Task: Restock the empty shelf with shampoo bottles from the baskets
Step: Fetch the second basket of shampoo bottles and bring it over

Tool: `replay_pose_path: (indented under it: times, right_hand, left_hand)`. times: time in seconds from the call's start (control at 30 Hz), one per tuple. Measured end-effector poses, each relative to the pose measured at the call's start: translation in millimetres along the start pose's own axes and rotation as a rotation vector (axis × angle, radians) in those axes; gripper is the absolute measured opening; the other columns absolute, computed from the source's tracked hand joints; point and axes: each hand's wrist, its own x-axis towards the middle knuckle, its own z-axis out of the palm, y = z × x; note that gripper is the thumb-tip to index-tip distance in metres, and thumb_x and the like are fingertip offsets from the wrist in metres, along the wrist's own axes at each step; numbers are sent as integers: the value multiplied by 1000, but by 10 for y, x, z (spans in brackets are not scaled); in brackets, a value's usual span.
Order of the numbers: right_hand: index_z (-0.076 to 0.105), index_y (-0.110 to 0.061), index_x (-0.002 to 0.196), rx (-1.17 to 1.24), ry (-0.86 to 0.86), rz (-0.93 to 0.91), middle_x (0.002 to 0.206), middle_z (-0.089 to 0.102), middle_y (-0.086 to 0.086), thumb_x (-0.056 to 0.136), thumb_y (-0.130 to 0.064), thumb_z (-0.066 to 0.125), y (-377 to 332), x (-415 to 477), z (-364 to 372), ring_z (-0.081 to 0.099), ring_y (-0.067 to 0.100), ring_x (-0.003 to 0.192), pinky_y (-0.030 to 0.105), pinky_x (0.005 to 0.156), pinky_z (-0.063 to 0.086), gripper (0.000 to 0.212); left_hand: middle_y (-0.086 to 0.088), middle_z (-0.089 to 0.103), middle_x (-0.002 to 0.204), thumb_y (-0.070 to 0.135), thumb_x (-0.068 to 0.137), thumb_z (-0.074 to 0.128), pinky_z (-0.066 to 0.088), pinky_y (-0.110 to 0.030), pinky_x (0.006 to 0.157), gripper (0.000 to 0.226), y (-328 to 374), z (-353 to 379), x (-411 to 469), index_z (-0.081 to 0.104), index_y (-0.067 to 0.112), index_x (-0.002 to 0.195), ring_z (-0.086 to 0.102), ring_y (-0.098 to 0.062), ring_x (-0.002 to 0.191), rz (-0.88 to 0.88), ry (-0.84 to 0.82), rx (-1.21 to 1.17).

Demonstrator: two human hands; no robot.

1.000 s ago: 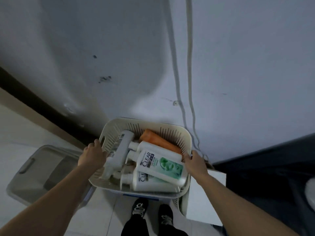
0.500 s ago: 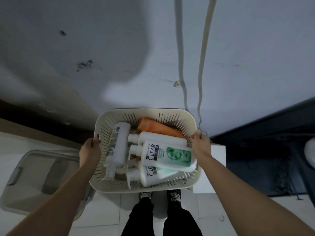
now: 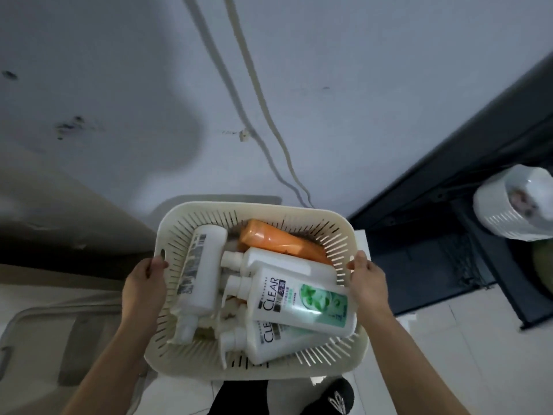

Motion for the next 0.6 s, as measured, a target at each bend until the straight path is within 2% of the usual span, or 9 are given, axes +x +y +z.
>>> replay_pose_path:
  times: [0.17,0.27,0.37,0.47,0.57,0.6]
  right_hand:
    - [60,-4,83,114,73,62,74,56,9,104,-36,35,385,-132,-668,50,21,66,35,63,37,46]
    - [58,-8,78,192,125,115,78,60,9,104,-37,35,718,-216,-1123,55,25,73,38,69,45,45]
    - [61,-10,86,231,175,168,80,60,5,104,-38,33,1065,-258,-1631,57,22,76,42,77,48,43]
    - [61,-12,84,255,227,188,85,63,10,104,-38,33,1453,-301,-2214,61,29,81,43,79,49,43]
    - [58,-16,75,281,264,209,85,63,12,104,-38,33,1777,-314,-2682,61,33,85,46,84,51,44]
    - [58,-15,75,300,277,222,84,63,12,104,-39,33,1909,-323,-2868,61,33,85,47,85,51,45]
  left_hand:
    - [-11,63,85,38,97,46,41,-33,62,30,269,291,-488,65,16,92,55,-26,73,68,-74,10]
    - [-10,66,93,40,95,48,44,-37,75,28,366,532,-845,67,20,94,60,-28,84,74,-131,6]
    - [-7,68,95,43,94,46,50,-44,84,27,492,835,-1258,66,24,90,64,-31,90,122,-199,49]
    - [-18,67,100,36,94,46,50,-46,82,26,614,1215,-1751,61,28,73,62,-42,98,191,-221,86]
    - [-28,63,111,34,93,44,50,-55,85,26,701,1536,-2200,61,26,75,59,-48,104,243,-277,109]
    - [-28,63,111,33,94,43,51,-54,81,26,720,1676,-2366,62,25,77,60,-48,102,253,-295,110]
